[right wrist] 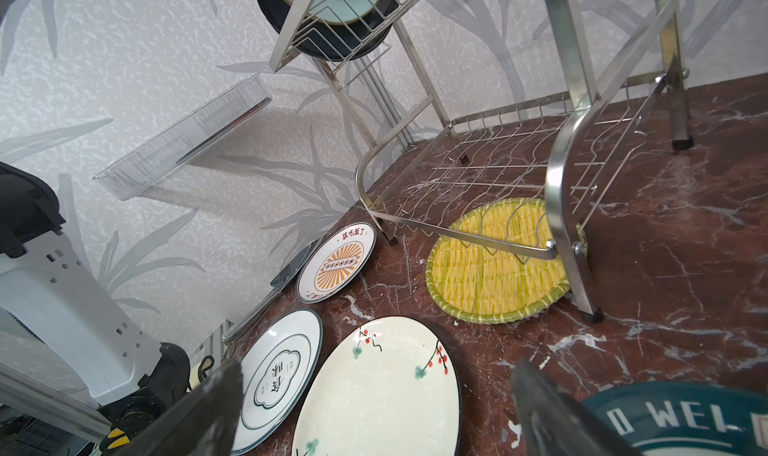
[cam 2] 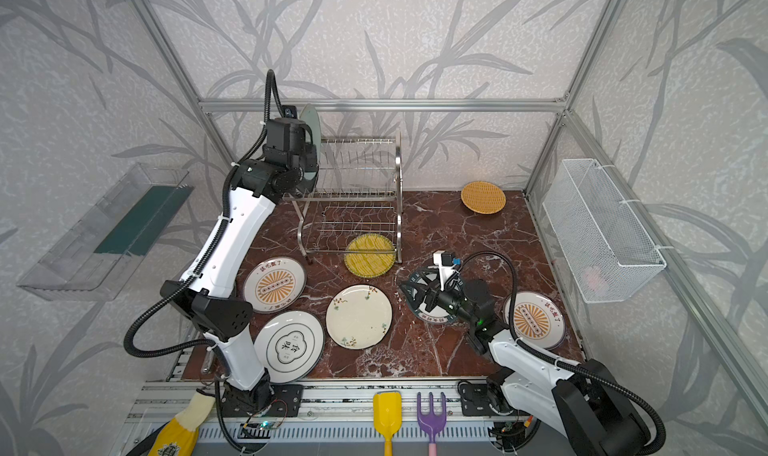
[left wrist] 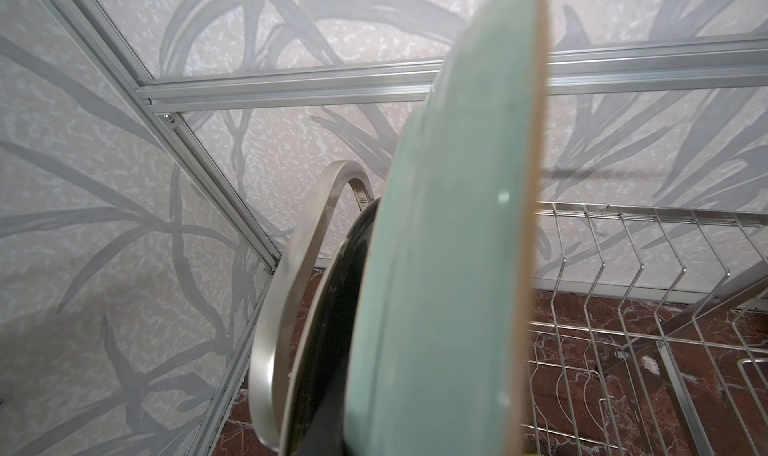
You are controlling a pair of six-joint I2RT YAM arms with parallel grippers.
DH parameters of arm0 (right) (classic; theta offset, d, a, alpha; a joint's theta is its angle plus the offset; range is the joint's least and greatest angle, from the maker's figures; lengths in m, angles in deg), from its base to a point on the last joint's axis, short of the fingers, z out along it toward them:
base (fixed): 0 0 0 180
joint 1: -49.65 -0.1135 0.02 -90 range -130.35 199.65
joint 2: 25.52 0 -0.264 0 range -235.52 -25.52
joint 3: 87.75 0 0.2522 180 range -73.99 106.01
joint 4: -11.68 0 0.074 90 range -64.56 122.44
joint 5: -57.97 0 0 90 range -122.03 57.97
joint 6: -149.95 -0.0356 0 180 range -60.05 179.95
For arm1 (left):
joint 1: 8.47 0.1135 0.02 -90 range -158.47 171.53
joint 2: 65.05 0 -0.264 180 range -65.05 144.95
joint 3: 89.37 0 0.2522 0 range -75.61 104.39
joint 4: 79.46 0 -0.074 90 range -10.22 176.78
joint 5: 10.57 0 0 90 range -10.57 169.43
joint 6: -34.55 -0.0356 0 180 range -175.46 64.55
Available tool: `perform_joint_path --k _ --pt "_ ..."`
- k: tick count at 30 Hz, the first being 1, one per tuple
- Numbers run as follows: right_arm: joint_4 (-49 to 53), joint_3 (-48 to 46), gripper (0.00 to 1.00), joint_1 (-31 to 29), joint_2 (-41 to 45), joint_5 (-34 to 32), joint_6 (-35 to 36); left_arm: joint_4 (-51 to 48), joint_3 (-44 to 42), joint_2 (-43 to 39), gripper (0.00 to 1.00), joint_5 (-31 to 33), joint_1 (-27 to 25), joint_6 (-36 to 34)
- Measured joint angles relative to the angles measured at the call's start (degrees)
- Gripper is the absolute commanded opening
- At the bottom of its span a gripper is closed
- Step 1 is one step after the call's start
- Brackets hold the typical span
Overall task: Load the plates into the dish rack
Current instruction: 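Lower the teal plate into the upper tier slot beside the navy plate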
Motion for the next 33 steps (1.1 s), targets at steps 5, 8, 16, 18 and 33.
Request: perform_joint_path --k 5,8,16,18,33 --pt "0.0 0.0 0.99 -0.1 0.0 0.2 0.0 0.0 0.0 0.2 0.0 -0.5 0.0 0.0" --pt "0.0 0.0 0.99 -0.1 0.0 0.3 0.0 0.0 0.0 0.5 0.0 -1.0 0.0 0.0" --pt "0.1 0.0 0.99 -0.2 0.0 0.4 0.0 -0.5 -0.4 1.2 0.0 -1.0 0.0 0.2" --pt "0.1 0.0 0.99 -0.2 -0.1 0.4 0.0 -0.6 -0.7 1.2 0.0 -1.0 0.0 0.4" --pt "0.4 0.0 0.99 -0.4 -0.3 0.4 0.1 0.8 -6.4 -1.0 0.0 -1.1 0.0 1.8"
